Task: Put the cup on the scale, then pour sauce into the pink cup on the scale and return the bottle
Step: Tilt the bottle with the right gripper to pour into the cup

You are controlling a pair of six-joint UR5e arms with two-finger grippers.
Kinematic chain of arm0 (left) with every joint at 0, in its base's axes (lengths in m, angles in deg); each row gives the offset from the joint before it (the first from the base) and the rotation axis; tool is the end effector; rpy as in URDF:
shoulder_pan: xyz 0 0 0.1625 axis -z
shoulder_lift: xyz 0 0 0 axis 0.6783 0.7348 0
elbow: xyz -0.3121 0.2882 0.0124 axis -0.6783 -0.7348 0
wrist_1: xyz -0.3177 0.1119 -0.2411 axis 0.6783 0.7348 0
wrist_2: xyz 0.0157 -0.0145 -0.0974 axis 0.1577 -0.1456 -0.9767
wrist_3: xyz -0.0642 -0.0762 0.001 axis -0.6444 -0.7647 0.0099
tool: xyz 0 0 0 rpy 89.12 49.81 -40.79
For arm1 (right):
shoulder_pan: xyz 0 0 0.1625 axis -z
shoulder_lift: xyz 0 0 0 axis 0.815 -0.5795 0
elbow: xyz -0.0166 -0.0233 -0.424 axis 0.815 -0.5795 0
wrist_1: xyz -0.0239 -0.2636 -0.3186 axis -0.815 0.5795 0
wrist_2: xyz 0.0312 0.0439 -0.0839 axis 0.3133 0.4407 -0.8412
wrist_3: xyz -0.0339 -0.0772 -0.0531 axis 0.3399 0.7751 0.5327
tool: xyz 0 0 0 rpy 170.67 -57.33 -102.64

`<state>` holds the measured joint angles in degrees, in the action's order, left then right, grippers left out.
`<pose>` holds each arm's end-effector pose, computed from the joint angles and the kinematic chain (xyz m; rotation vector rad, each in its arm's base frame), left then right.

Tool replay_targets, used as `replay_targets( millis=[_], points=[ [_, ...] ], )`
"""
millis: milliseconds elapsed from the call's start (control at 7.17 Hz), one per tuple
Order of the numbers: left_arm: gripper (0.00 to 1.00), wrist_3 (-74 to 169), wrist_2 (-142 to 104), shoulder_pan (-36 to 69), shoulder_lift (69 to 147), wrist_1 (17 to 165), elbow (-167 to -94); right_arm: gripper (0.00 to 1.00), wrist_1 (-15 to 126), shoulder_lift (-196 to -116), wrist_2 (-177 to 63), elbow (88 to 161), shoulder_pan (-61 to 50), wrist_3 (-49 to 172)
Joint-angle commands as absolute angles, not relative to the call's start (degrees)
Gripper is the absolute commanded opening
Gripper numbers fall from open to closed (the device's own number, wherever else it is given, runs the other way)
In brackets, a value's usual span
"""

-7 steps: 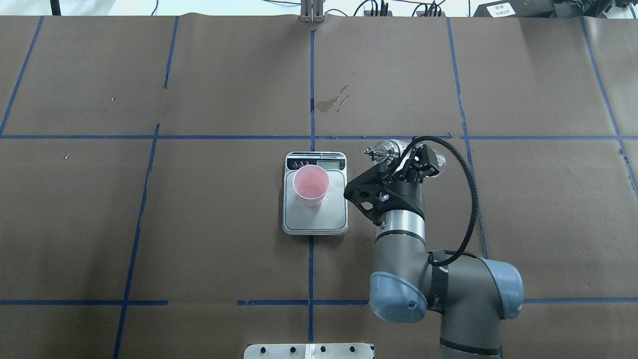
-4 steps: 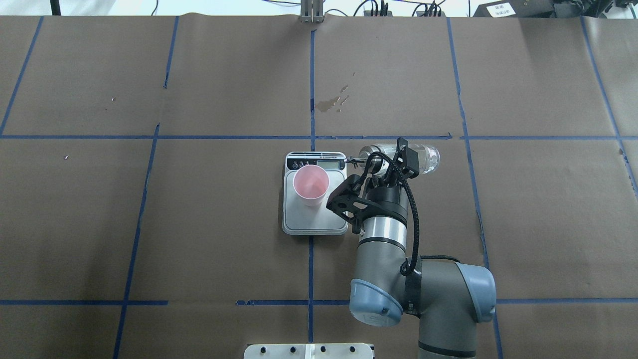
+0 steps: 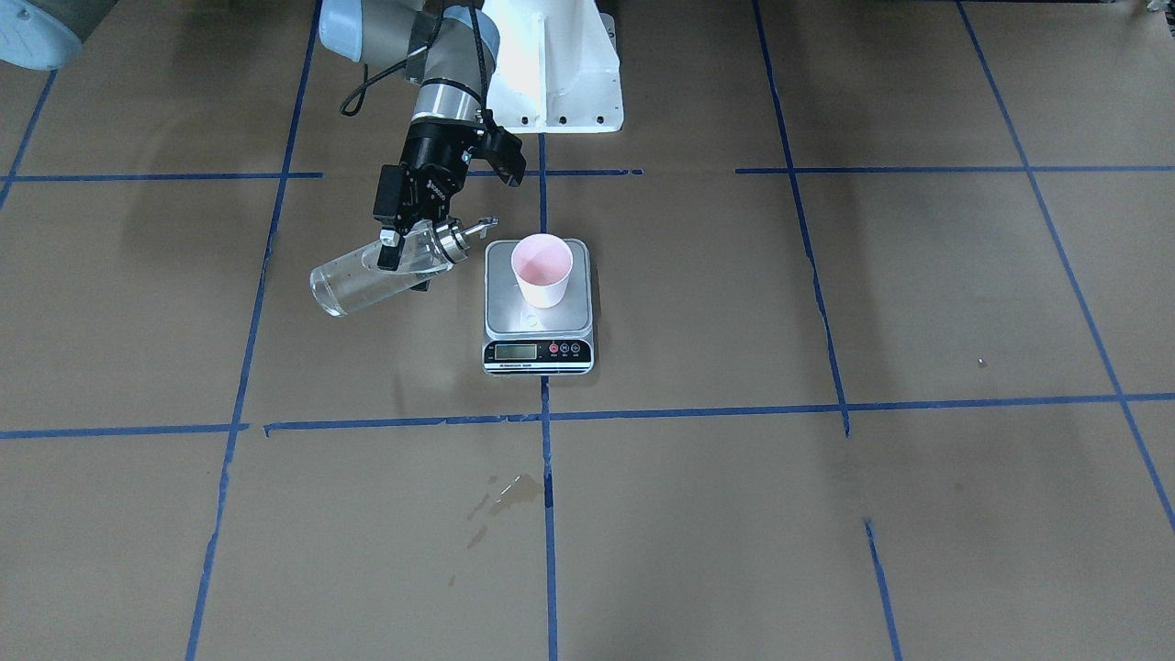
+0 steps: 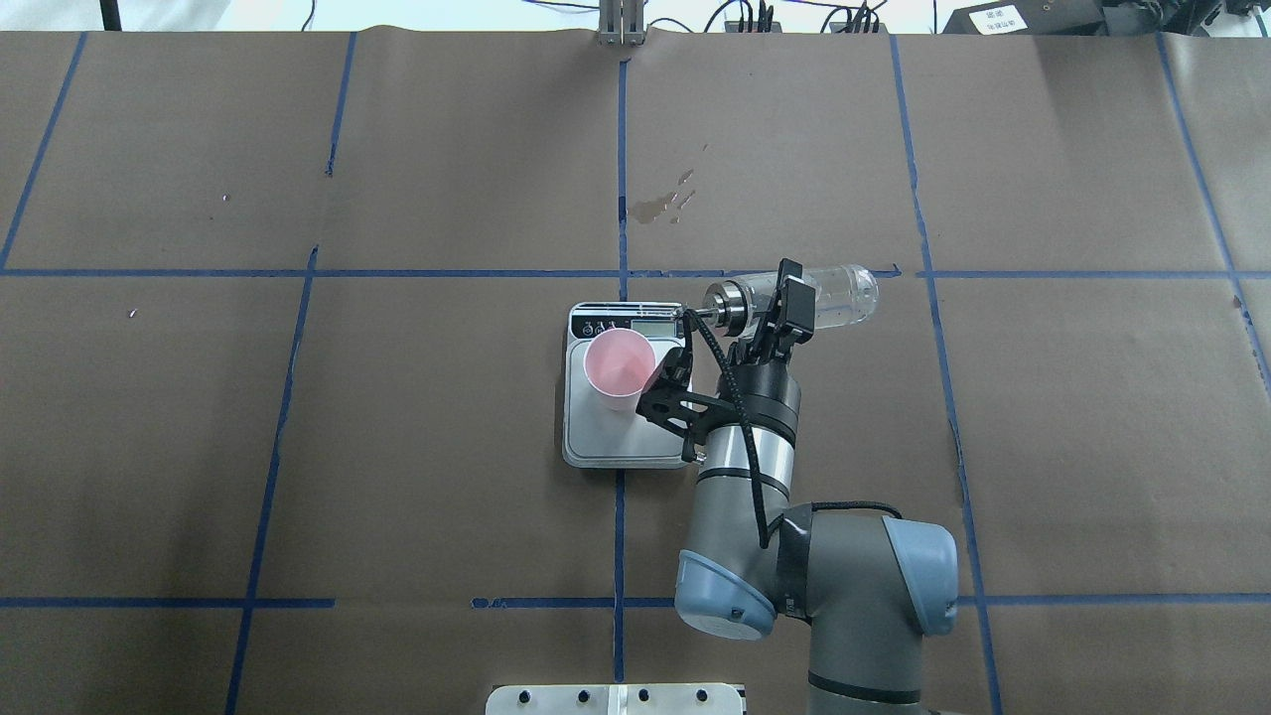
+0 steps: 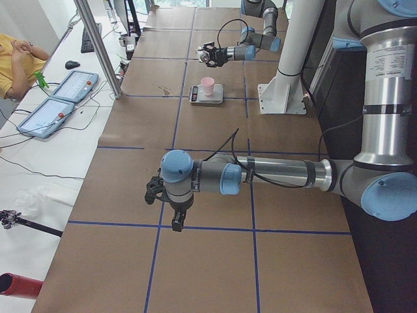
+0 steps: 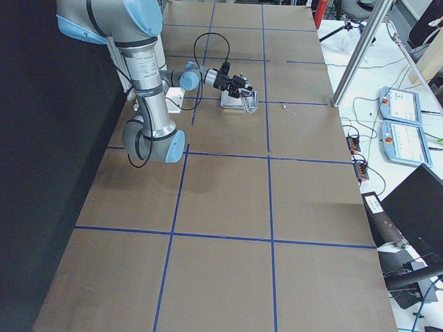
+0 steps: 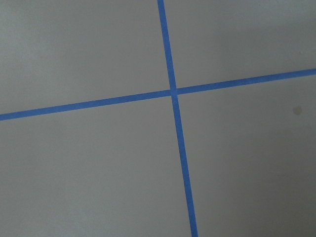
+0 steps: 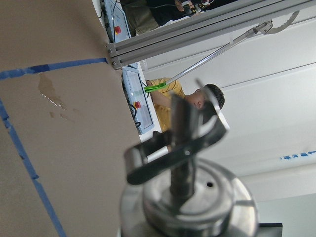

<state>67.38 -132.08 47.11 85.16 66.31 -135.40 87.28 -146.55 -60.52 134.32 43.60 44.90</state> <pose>-0.0616 -0.4734 0.6316 0.1082 0.7768 0.1193 -0.5513 -0.3384 0.2606 1.2094 0.3891 -0.4469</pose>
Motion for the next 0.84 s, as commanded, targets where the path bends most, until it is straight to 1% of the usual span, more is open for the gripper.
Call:
replay_targets(
  millis=[0,697],
  points=[
    [1.00,67.38,-132.00,47.11,85.16,66.31,-135.40,0.00,88.09,-145.81,-62.94,130.44,43.51,45.41],
    [1.00,67.38,-132.08,47.11,85.16,66.23,-135.31,0.00,88.09,-145.55,-67.87,128.75,43.60,53.39]
  ],
)
